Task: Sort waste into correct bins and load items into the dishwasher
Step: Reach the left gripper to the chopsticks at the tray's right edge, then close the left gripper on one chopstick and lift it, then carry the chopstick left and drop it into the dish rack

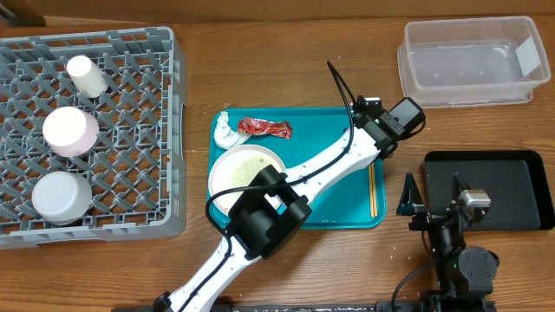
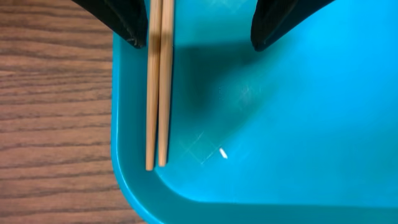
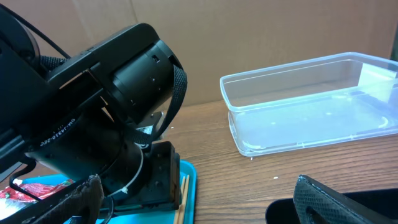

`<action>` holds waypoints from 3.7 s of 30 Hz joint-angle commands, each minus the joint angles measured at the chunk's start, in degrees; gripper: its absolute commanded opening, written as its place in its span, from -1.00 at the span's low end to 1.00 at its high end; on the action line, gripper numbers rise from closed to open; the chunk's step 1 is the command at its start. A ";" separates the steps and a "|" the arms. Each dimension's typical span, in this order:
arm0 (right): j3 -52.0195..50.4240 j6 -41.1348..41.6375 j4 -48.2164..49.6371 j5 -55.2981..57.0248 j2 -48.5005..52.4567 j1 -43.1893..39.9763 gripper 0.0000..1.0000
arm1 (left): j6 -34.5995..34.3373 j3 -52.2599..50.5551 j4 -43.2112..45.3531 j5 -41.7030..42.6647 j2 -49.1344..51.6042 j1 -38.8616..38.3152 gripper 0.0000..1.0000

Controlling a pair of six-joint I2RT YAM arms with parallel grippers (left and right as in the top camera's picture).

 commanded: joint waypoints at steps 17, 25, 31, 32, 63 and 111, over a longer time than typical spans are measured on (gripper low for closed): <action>-0.61 -0.22 0.35 0.70 -0.52 -0.04 0.99 | -0.61 -3.50 1.55 -1.79 1.03 -0.74 0.04; -0.61 -0.22 0.37 0.70 -0.52 -0.04 0.99 | -0.76 -3.50 1.38 -1.60 1.03 -0.74 -0.05; -0.61 -0.22 0.37 0.68 -0.52 -0.04 0.99 | -0.76 -4.24 1.27 -0.50 1.05 -0.74 -0.08; -0.61 -0.22 0.35 0.68 -0.52 -0.04 0.99 | -0.79 -4.70 1.29 -0.50 1.05 -0.76 -0.08; -0.61 -0.22 0.35 0.68 -0.52 -0.04 0.99 | 4.44 11.74 -11.89 -0.52 0.57 1.25 -0.92; -0.61 -0.22 0.35 0.68 -0.52 -0.04 0.99 | 60.98 30.32 -37.66 37.66 -2.40 68.28 -0.92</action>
